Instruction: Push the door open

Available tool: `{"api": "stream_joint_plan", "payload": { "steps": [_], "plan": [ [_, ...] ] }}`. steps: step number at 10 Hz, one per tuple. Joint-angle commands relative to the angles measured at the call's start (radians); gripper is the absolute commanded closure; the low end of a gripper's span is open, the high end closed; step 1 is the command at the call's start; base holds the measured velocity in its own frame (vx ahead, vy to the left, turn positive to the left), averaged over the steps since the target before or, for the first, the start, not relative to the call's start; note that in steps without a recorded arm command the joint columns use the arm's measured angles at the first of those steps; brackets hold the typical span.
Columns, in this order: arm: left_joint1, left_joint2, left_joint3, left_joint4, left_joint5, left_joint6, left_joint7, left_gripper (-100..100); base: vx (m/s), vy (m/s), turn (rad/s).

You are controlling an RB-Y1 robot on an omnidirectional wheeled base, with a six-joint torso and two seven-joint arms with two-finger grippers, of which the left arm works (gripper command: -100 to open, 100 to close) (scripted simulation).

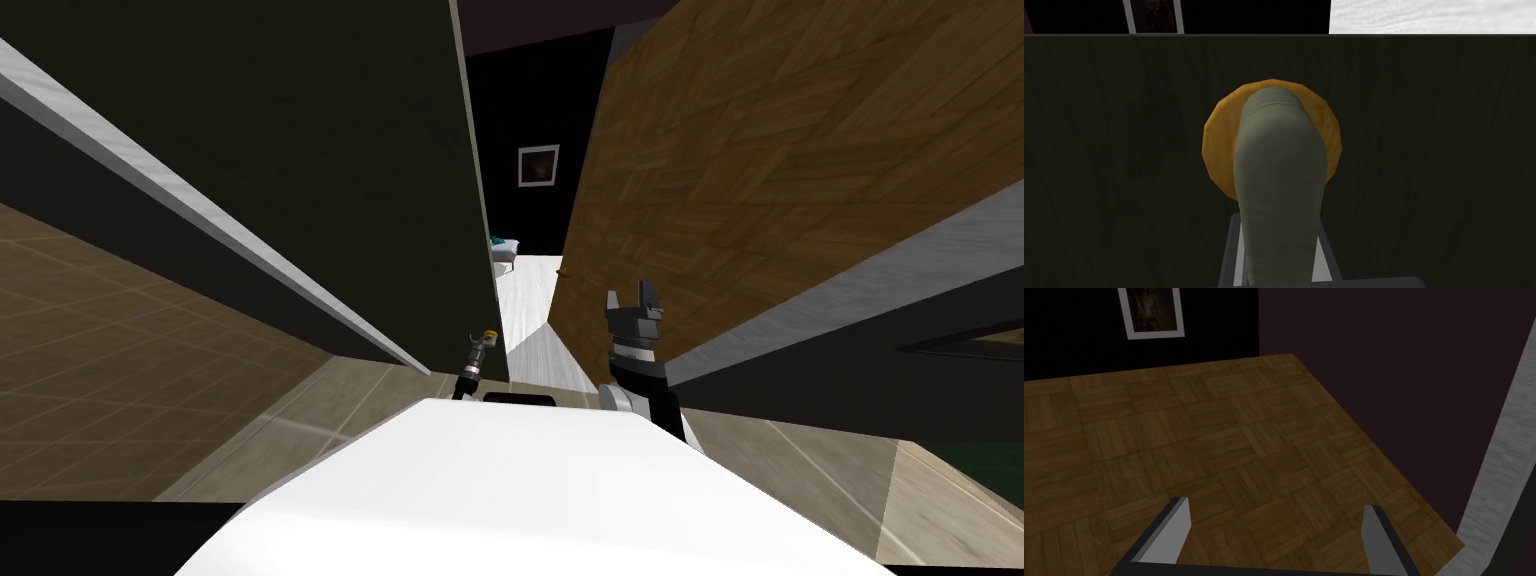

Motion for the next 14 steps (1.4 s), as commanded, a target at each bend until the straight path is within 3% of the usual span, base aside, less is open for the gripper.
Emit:
{"api": "stream_joint_plan", "payload": {
  "steps": [1,4,14],
  "plan": [
    [0.003,-0.001,-0.001,0.001,0.0,0.0,0.0,100,-0.014,0.005,-0.016],
    [0.003,-0.001,-0.001,0.001,0.0,0.0,0.0,100,0.0,0.0,0.0],
    [-0.02,0.015,0.083,0.018,0.032,0.002,-0.038,100,0.164,-0.05,0.057]
  ]
}}
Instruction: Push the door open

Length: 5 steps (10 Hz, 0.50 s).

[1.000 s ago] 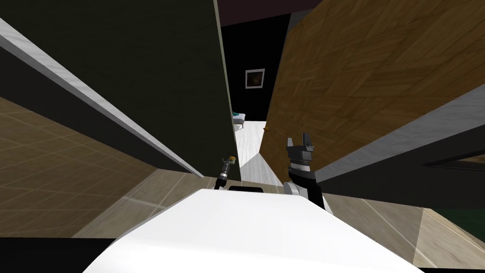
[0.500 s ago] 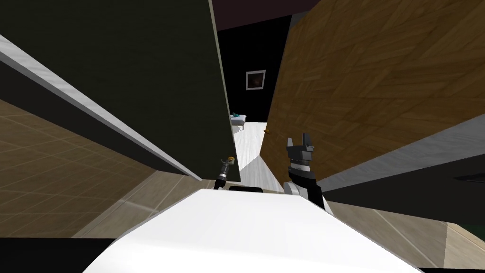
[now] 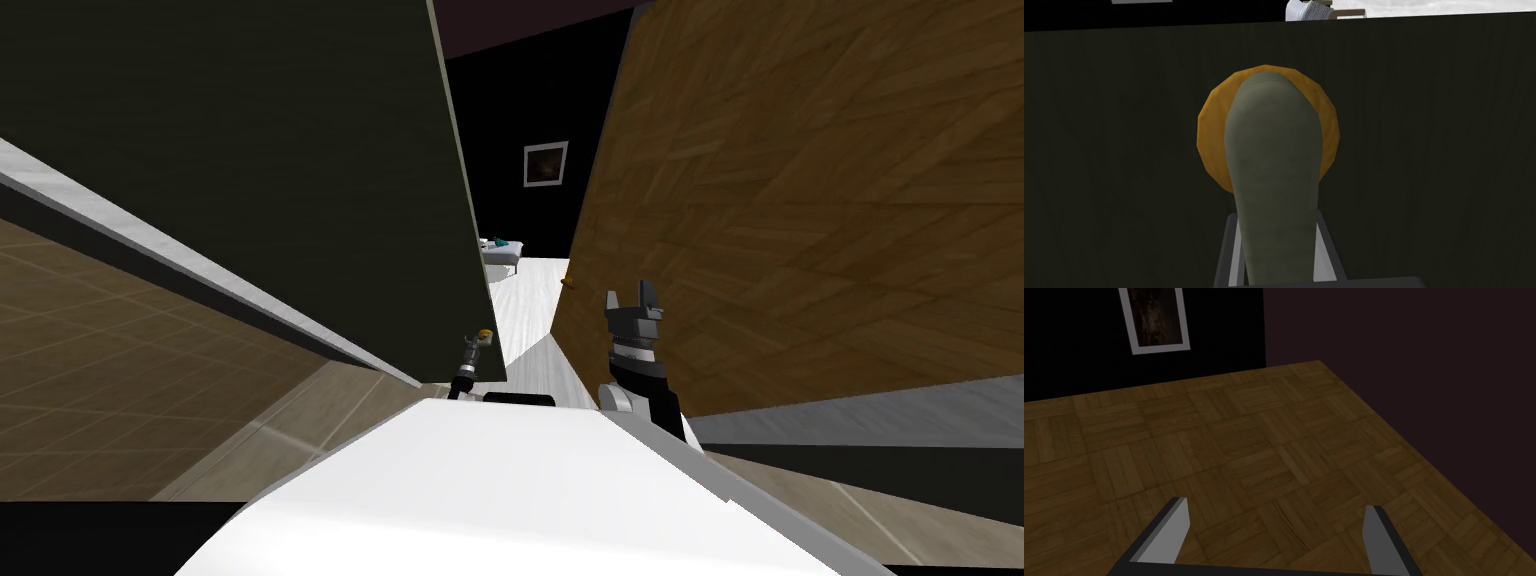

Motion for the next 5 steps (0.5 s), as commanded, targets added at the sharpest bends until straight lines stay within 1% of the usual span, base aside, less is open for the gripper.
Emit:
{"api": "stream_joint_plan", "payload": {
  "steps": [1,2,3,4,5],
  "plan": [
    [-0.008,0.014,0.031,0.003,0.012,-0.009,-0.005,100,0.163,-0.057,0.042],
    [-0.01,0.013,0.038,0.004,0.014,-0.01,-0.008,100,0.155,-0.048,0.072],
    [-0.013,0.011,0.051,0.007,0.019,-0.01,-0.014,100,0.151,-0.064,0.072],
    [-0.016,0.008,0.065,0.01,0.025,-0.01,-0.02,100,0.171,-0.073,0.128],
    [-0.017,0.007,0.072,0.012,0.027,-0.01,-0.023,100,0.143,-0.071,0.071]
  ]
}}
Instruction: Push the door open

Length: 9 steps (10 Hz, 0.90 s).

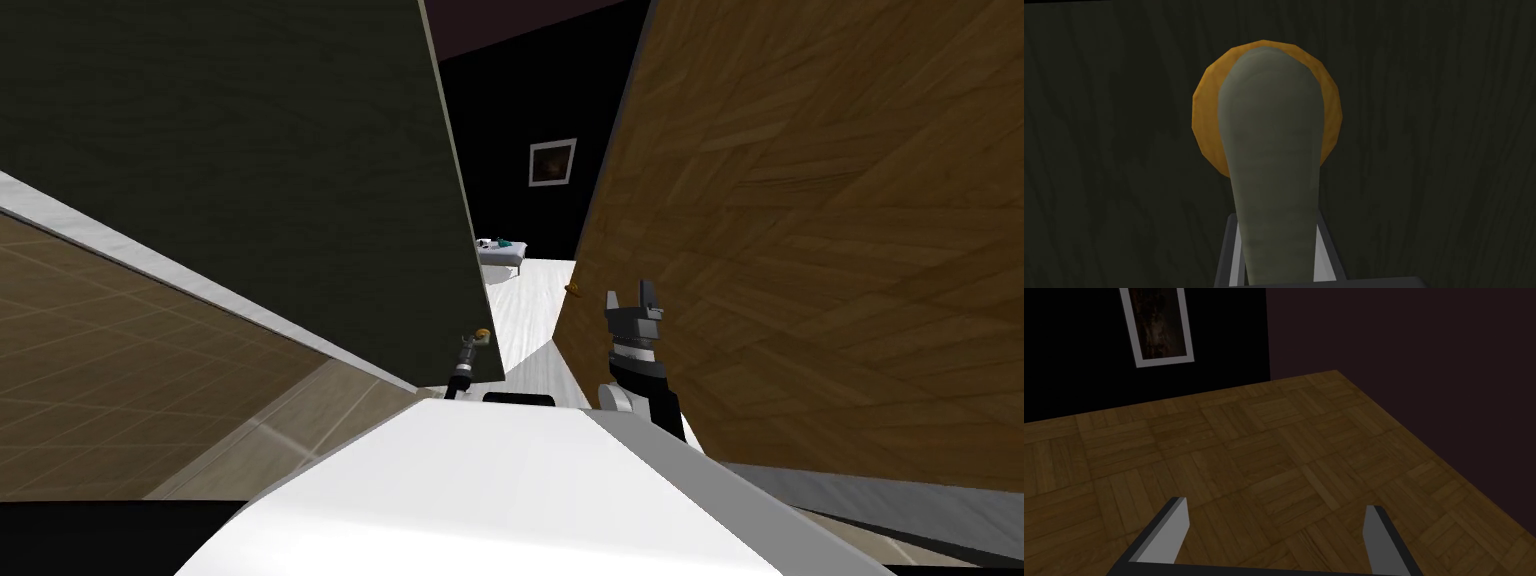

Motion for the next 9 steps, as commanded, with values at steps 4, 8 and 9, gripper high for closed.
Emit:
{"api": "stream_joint_plan", "payload": {
  "steps": [4,8,9],
  "plan": [
    [-0.017,-0.011,0.071,0.009,0.026,-0.007,-0.026,100,0.181,-0.079,0.097],
    [-0.027,-0.041,0.116,0.02,0.044,-0.007,-0.047,100,0.186,-0.085,0.092],
    [-0.029,-0.049,0.125,0.022,0.047,-0.007,-0.051,100,0.191,-0.1,0.097]
  ]
}}
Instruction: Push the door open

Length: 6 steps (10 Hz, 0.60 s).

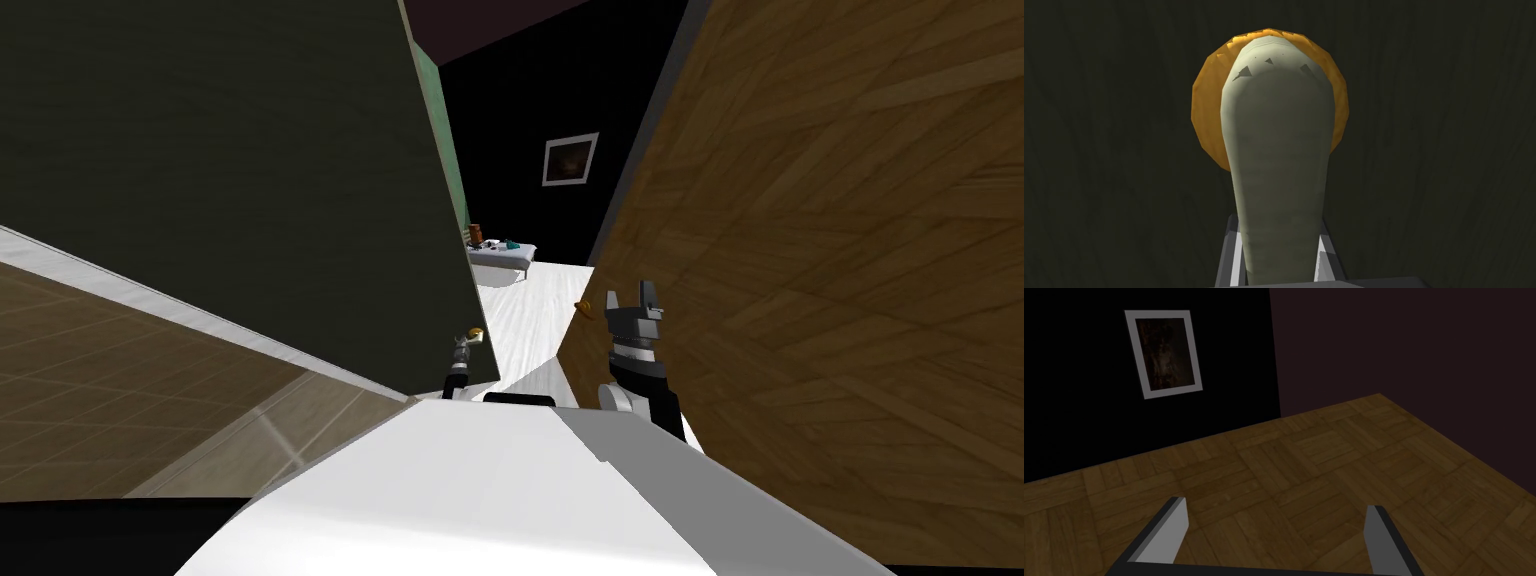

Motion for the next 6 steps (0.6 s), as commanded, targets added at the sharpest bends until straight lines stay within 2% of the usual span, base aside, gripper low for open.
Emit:
{"api": "stream_joint_plan", "payload": {
  "steps": [1,3,4,5,6],
  "plan": [
    [-0.007,-0.013,0.014,0.001,0.005,-0.005,-0.007,100,0.172,-0.061,0.086],
    [-0.01,-0.028,0.027,0.004,0.01,-0.005,-0.013,100,0.176,-0.036,0.06],
    [0.0,-0.021,0.028,0.002,0.01,-0.001,-0.013,100,0.074,-0.005,0.028],
    [-0.001,0.001,0.045,0.0,0.019,-0.002,-0.018,100,0.134,0.005,0.02],
    [-0.001,0.009,0.052,0.0,0.023,-0.003,-0.02,100,0.192,0.004,0.02]
  ]
}}
